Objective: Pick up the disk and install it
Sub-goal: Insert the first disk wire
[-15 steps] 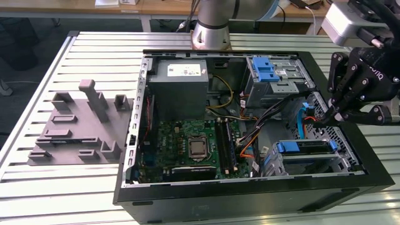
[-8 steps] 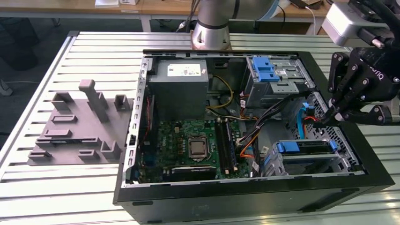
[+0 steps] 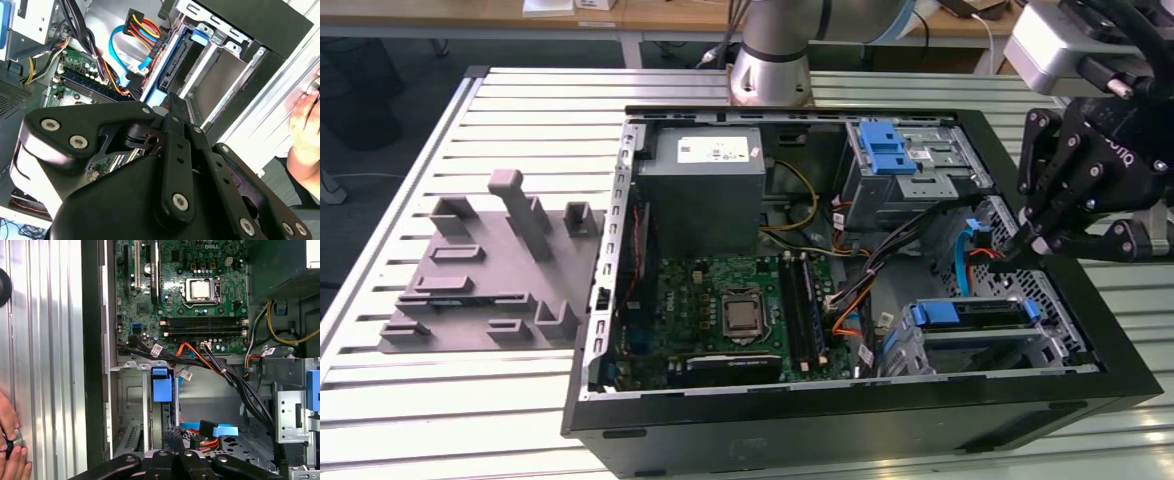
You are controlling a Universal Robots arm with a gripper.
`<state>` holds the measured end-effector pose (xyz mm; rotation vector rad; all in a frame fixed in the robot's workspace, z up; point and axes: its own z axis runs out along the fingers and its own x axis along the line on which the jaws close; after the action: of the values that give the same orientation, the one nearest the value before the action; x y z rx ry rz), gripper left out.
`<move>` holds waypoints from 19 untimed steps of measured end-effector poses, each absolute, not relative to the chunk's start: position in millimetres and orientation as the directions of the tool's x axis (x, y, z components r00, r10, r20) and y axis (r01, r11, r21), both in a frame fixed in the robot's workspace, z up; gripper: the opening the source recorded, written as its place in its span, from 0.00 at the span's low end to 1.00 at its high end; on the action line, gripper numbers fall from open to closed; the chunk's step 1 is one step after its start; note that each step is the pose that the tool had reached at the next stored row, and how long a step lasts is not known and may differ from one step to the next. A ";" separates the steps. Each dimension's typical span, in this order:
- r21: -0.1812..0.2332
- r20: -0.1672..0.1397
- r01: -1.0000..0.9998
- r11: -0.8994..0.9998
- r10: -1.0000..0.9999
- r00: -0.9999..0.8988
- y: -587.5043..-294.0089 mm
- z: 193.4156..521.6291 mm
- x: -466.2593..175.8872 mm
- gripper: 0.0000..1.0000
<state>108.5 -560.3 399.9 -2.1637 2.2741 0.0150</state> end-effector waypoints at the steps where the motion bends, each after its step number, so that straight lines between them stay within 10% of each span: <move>1: 0.005 -0.008 -0.999 0.050 -0.999 -0.050 -558.8 399.7 108.5 0.11; 19: 0.005 -0.008 -0.999 0.050 -0.999 -0.050 -553.0 390.7 111.5 0.17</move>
<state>111.5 -553.0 390.7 -2.1638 2.2746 0.0138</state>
